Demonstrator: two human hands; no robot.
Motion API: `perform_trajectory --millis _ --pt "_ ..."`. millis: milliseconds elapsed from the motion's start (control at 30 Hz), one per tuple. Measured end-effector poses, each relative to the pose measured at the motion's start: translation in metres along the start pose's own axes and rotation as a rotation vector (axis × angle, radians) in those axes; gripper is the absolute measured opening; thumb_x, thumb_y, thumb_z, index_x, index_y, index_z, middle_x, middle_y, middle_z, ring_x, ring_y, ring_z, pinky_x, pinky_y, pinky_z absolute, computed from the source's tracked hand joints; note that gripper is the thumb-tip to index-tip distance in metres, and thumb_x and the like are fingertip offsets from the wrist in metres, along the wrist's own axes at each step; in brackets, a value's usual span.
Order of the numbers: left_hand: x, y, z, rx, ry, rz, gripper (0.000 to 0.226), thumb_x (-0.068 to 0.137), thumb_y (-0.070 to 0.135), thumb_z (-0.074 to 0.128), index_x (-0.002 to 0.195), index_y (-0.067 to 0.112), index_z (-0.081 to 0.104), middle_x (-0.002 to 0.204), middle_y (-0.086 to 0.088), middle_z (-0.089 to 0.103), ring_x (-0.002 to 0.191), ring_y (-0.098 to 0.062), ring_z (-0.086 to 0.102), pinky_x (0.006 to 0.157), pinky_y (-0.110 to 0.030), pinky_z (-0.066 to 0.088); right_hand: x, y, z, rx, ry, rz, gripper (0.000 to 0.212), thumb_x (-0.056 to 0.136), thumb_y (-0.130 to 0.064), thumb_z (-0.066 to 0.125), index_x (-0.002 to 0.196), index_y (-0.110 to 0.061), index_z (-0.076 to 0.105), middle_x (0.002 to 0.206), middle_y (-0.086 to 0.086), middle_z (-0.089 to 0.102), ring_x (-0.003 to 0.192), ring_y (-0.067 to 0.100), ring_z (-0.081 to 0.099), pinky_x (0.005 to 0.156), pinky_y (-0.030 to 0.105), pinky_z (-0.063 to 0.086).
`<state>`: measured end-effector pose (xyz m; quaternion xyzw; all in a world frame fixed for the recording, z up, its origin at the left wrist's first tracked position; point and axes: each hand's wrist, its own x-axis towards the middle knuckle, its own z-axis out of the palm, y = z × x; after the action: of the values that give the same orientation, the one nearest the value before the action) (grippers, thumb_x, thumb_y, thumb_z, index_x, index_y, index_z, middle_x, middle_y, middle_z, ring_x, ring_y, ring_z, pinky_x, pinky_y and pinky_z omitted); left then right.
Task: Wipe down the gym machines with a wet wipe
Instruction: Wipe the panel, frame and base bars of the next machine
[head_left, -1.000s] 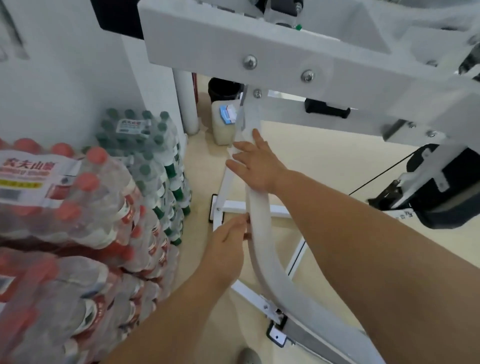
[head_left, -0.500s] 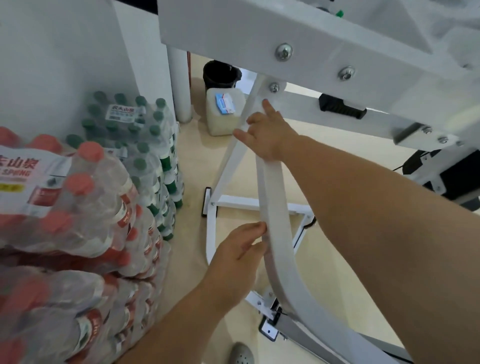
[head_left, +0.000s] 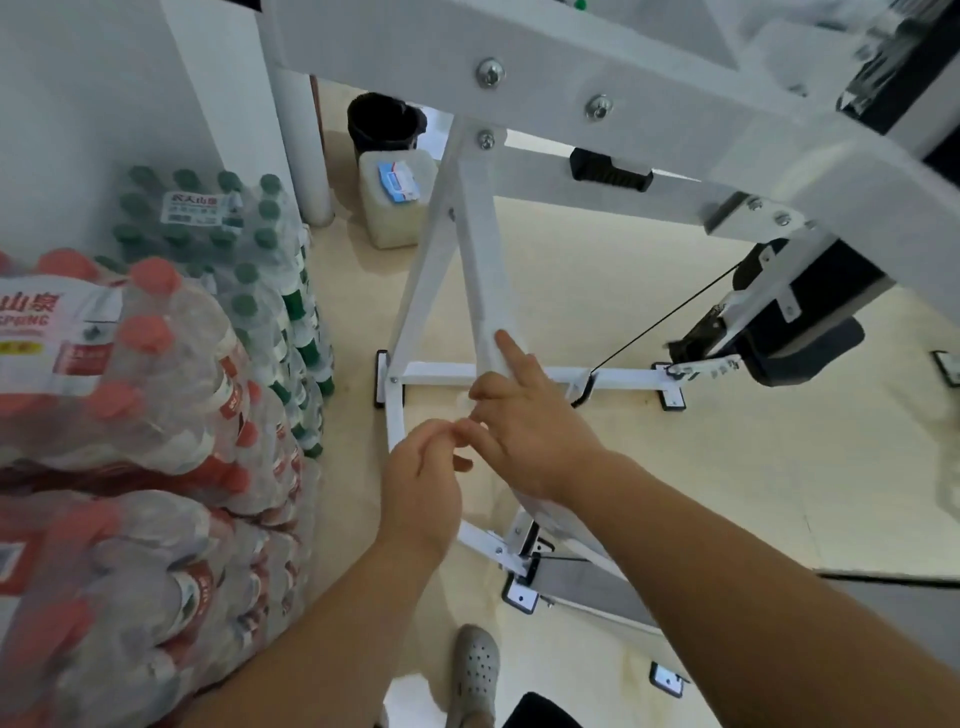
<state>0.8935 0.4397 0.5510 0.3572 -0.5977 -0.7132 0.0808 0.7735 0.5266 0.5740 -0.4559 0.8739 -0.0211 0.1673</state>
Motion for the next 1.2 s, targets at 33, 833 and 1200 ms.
perform_trajectory --millis 33,833,1200 --pt "-0.002 -0.001 0.0 0.0 0.025 -0.01 0.033 0.097 0.016 0.039 0.086 0.019 0.07 0.088 -0.001 0.072 0.083 -0.019 0.067 0.072 -0.029 0.047 -0.013 -0.004 0.004 0.0 0.01 0.001 0.08 0.098 -0.066 0.012 0.113 -0.022 0.077 0.136 -0.013 0.052 0.156 0.02 -0.011 0.125 0.039 -0.007" --pt "-0.099 -0.098 0.007 0.033 0.214 -0.209 0.027 0.104 0.028 0.038 0.099 0.038 0.062 0.105 0.011 0.062 0.093 -0.022 0.061 0.078 -0.036 0.046 -0.171 -0.008 0.11 -0.14 0.321 -0.422 0.048 0.089 -0.01 0.036 0.124 -0.005 0.07 0.135 0.008 0.065 0.135 0.032 0.054 0.111 0.041 0.042" --pt "0.025 -0.28 -0.045 0.619 0.045 -0.283 0.046 0.098 0.034 0.047 0.143 0.025 0.046 0.139 -0.01 0.05 0.114 -0.029 0.055 0.099 -0.043 0.049 -0.089 0.045 0.354 0.328 0.069 0.208 0.043 0.094 0.001 0.041 0.129 -0.001 0.067 0.137 0.019 0.062 0.135 0.04 0.051 0.118 0.043 0.031"
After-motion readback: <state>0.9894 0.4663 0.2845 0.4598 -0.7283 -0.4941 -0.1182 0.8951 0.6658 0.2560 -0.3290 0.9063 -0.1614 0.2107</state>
